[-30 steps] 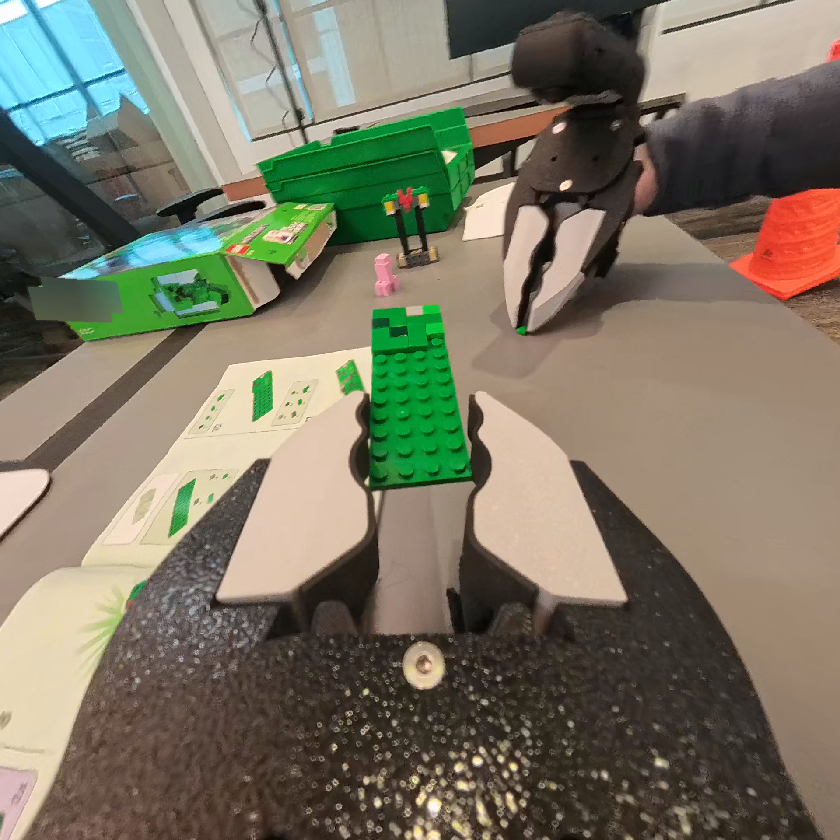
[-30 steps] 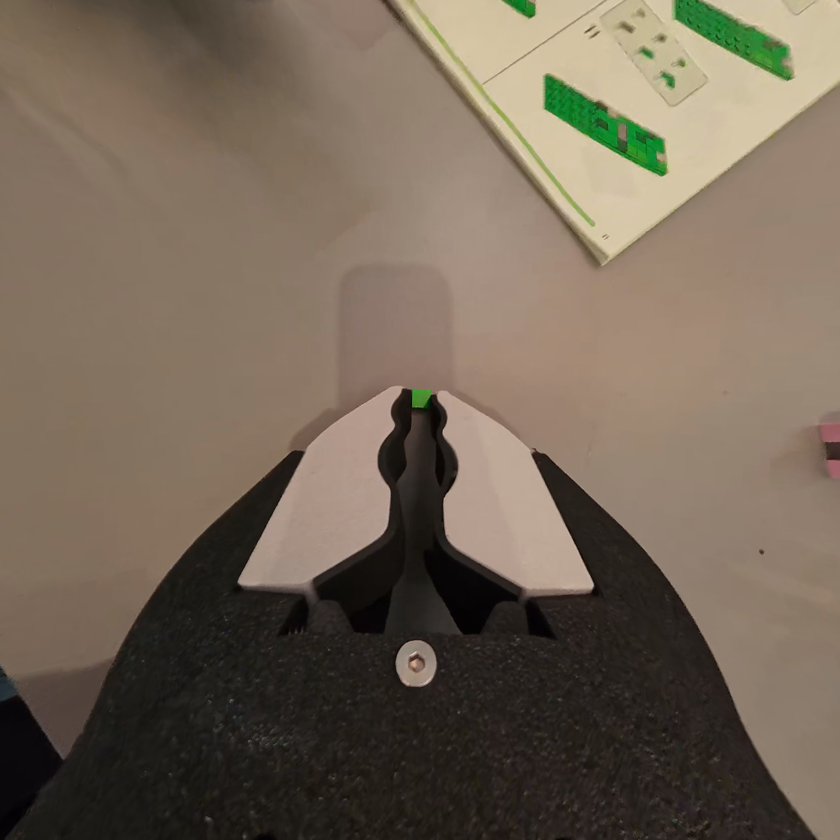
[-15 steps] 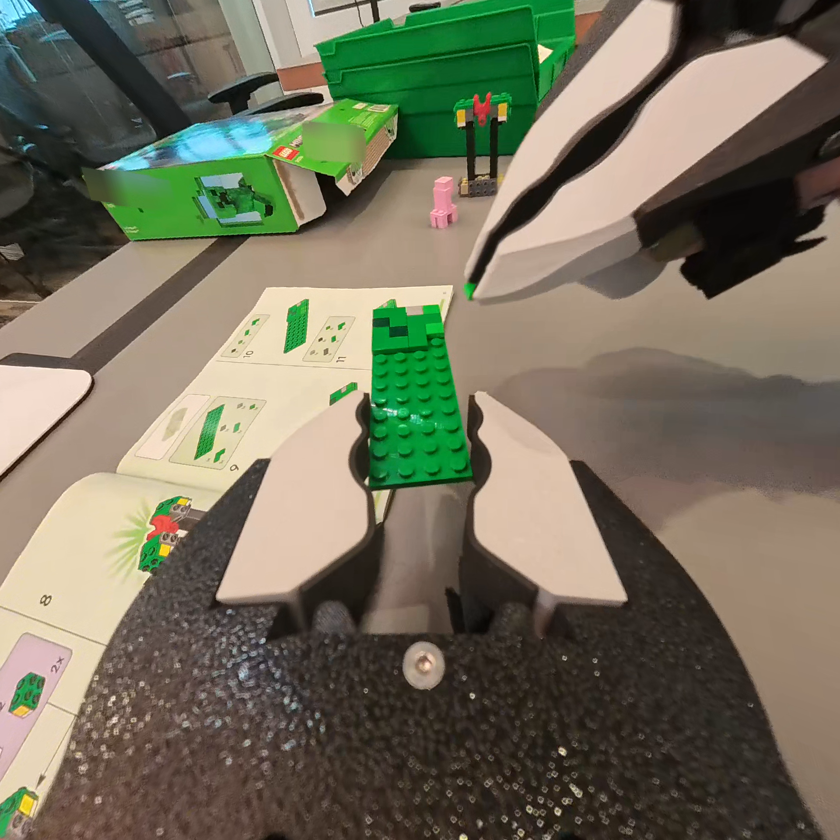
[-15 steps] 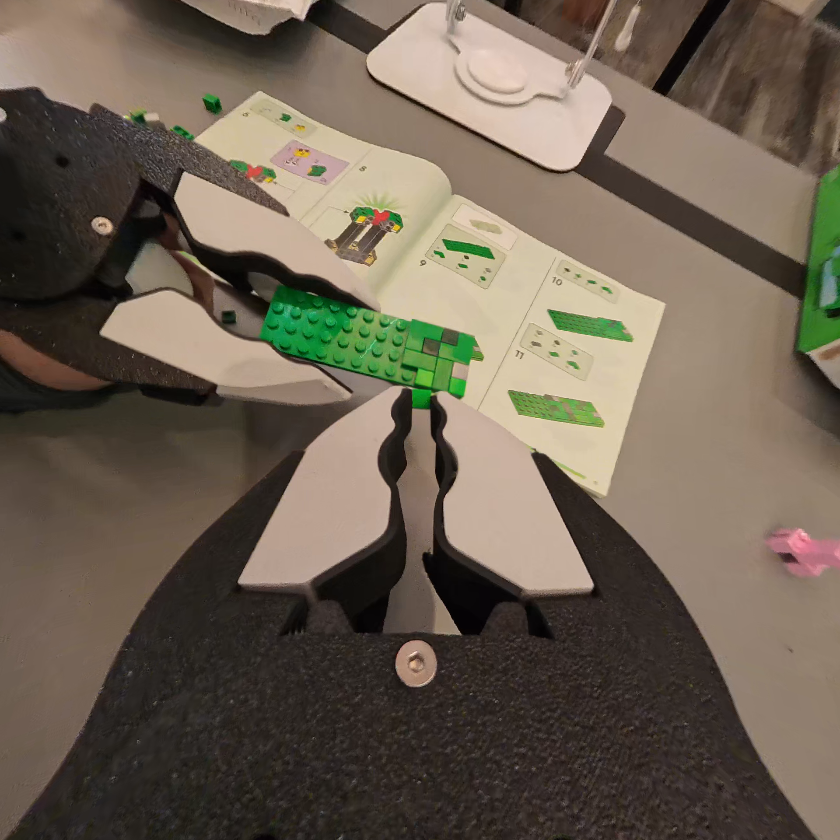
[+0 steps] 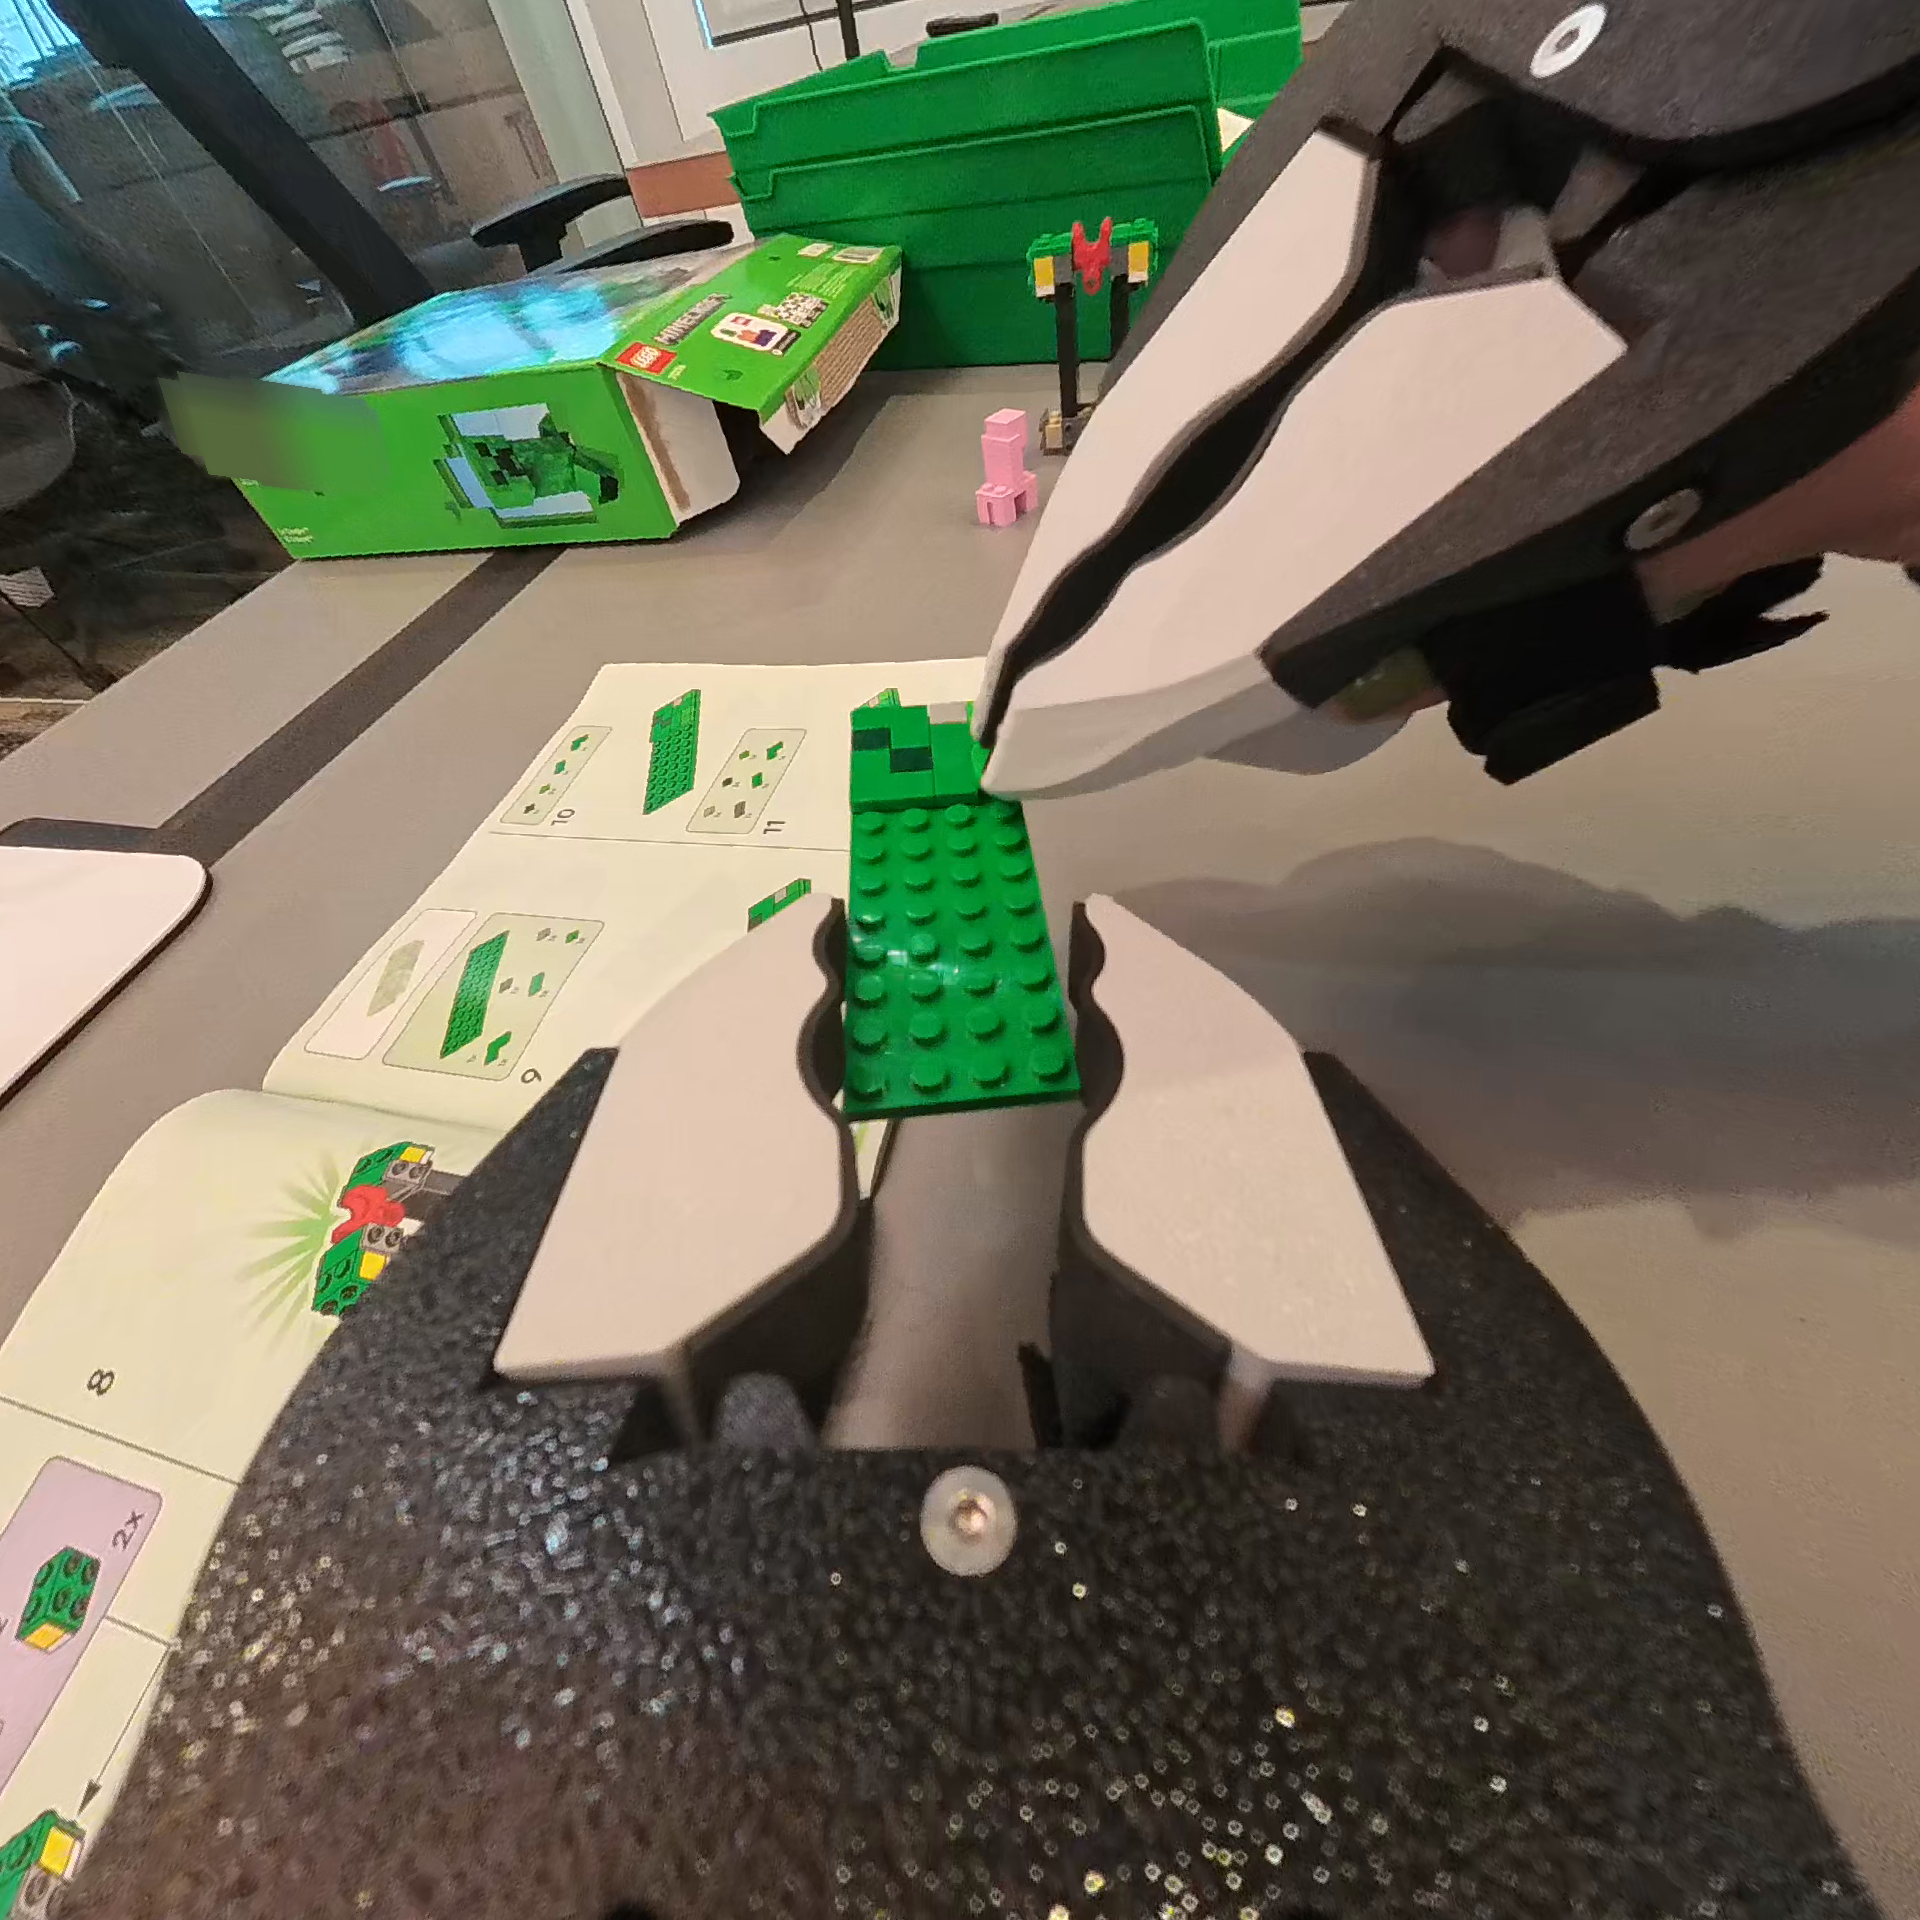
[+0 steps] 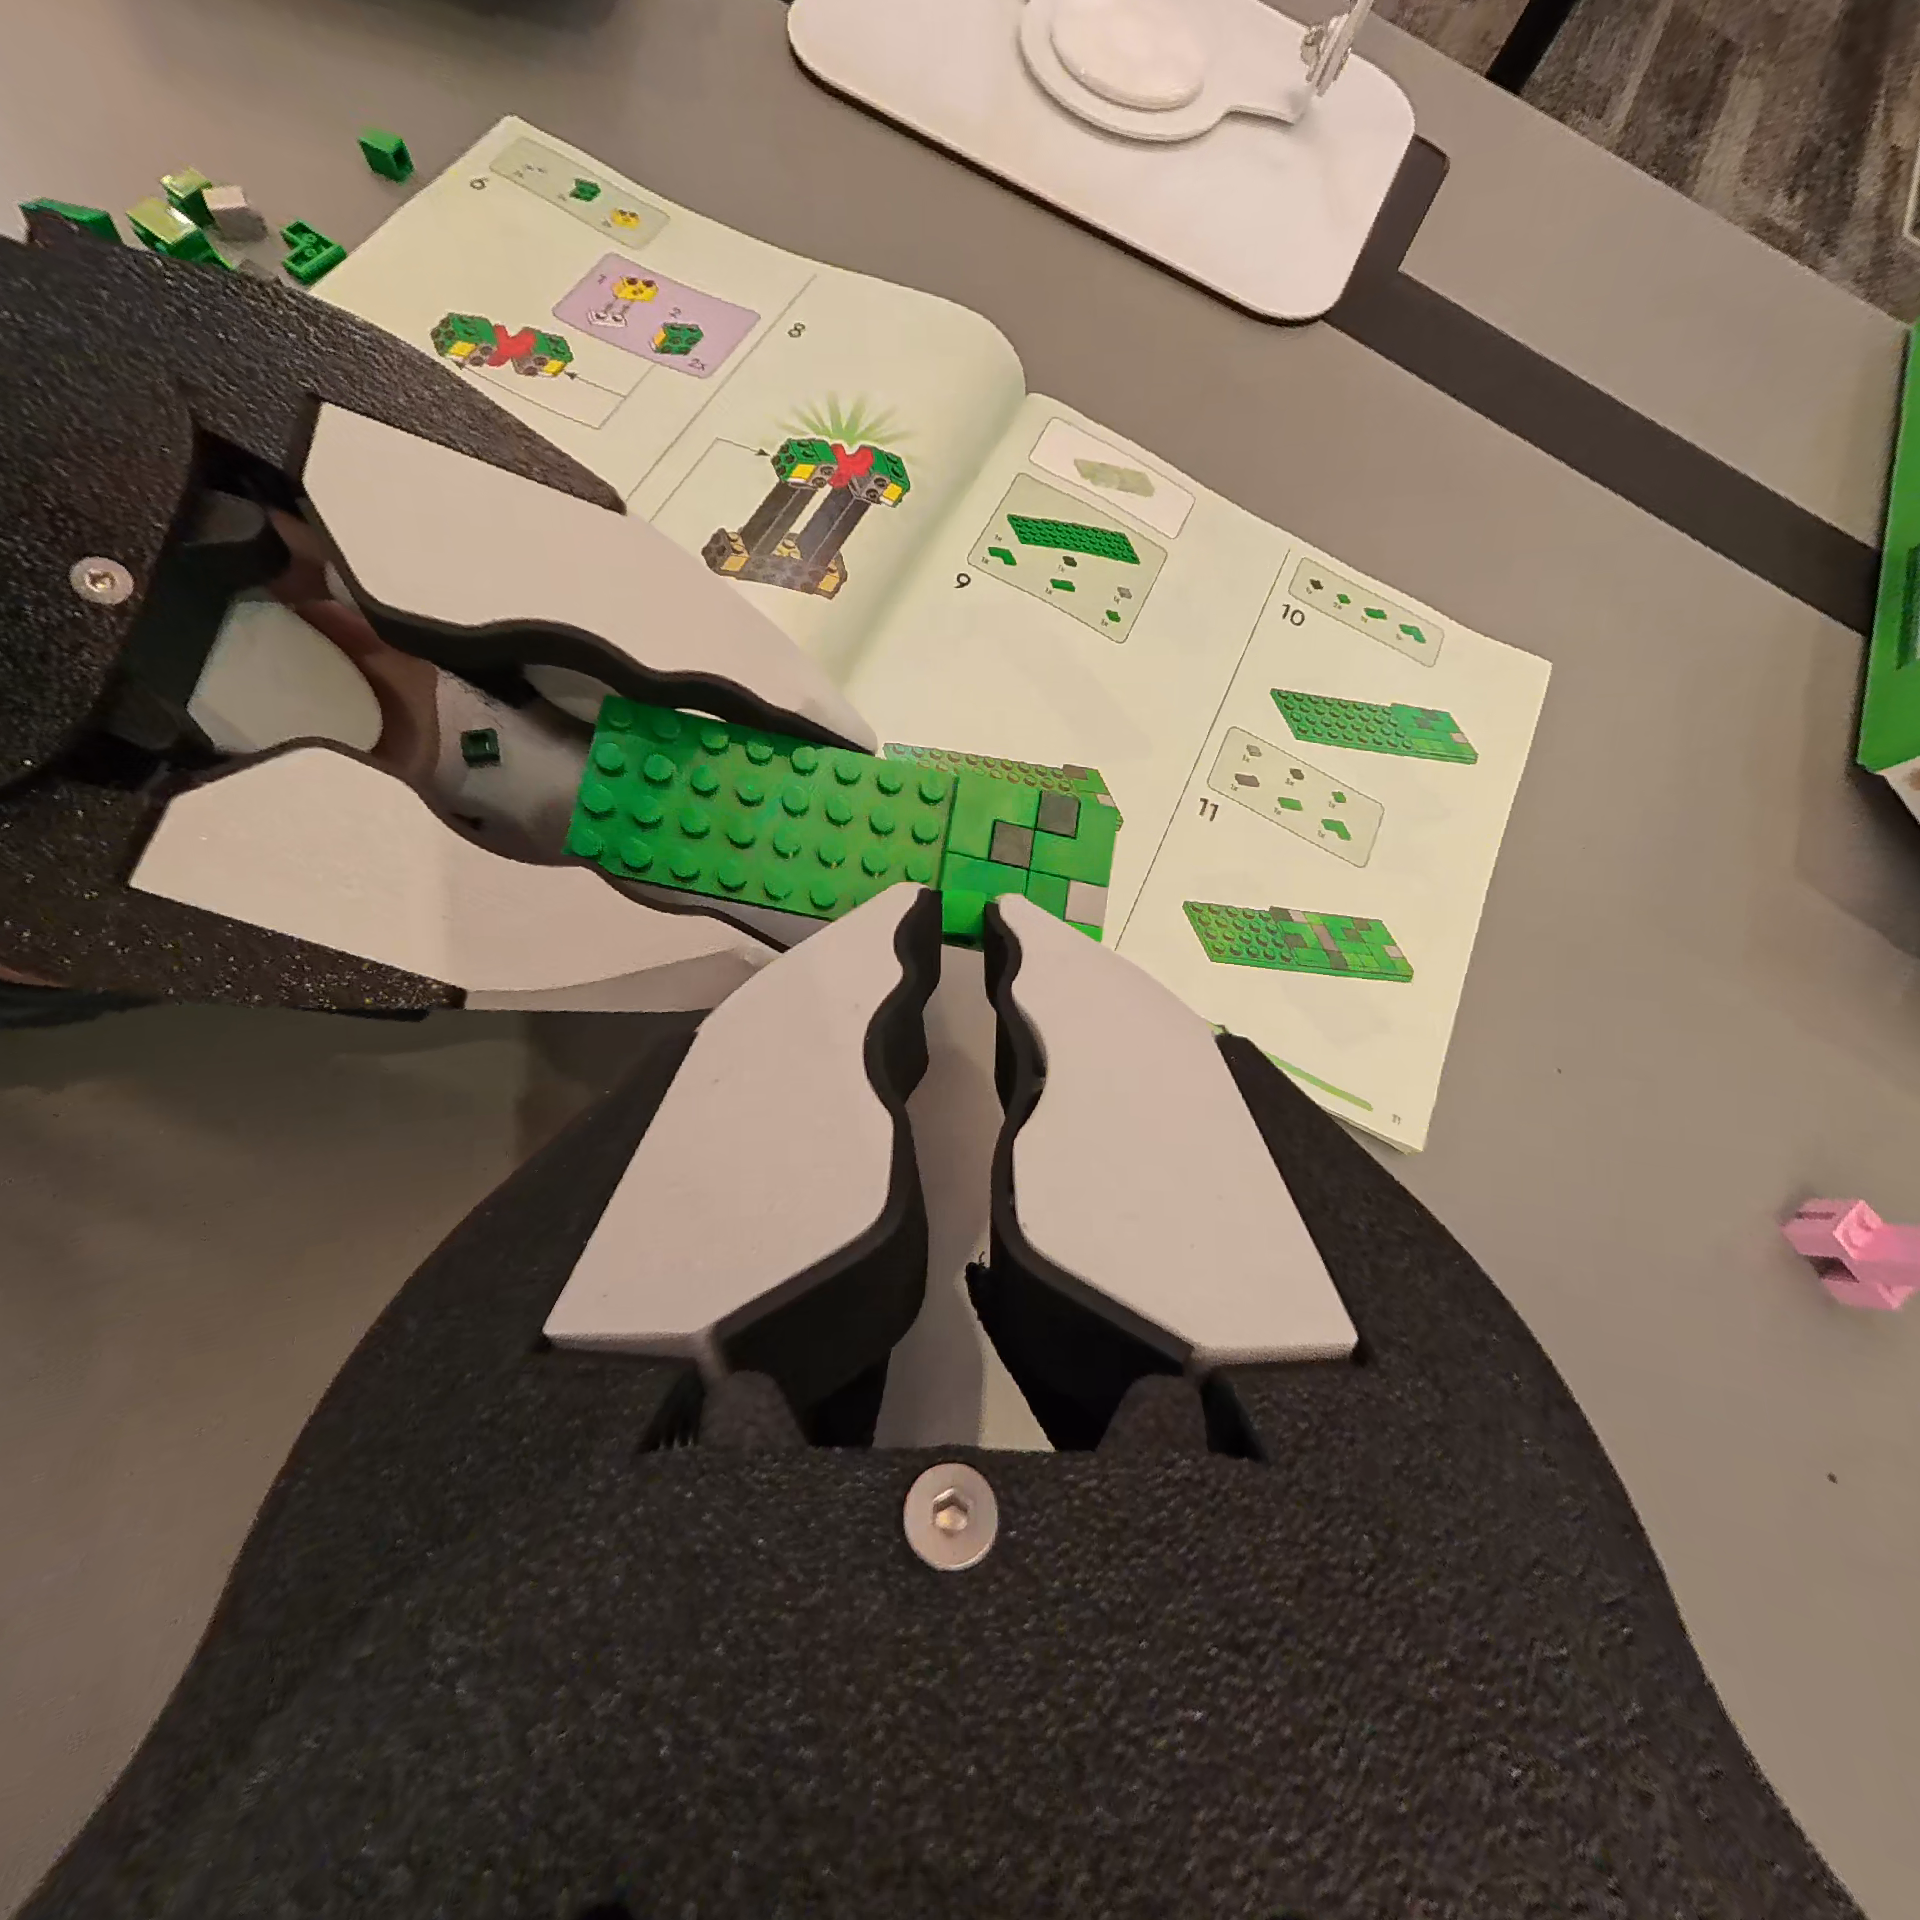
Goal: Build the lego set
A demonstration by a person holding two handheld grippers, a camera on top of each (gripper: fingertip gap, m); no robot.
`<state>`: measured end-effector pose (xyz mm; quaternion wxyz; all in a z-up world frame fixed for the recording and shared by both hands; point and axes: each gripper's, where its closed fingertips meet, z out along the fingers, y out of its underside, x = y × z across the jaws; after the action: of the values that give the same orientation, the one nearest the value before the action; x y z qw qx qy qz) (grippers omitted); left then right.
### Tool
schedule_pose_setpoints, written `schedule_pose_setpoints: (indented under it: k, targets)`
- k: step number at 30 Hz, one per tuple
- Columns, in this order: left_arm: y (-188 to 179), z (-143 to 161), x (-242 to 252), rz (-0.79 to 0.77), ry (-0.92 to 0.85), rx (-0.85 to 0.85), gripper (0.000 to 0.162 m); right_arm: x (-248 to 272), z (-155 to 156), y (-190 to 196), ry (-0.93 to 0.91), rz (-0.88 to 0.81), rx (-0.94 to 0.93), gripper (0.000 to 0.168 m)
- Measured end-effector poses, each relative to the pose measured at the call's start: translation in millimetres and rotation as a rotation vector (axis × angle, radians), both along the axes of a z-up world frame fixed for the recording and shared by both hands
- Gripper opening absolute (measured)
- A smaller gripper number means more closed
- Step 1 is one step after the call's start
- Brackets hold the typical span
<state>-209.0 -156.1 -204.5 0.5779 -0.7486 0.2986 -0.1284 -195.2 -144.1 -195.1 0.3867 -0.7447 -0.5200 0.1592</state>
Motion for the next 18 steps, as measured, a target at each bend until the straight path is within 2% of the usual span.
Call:
schedule_pose_setpoints:
  k: [18]
  targets:
    - [0.2, 0.9, -0.4, -0.001, -0.015, -0.003, 0.04, 0.0, 1.5, 0.0, -0.002, -0.024, -0.005, 0.013]
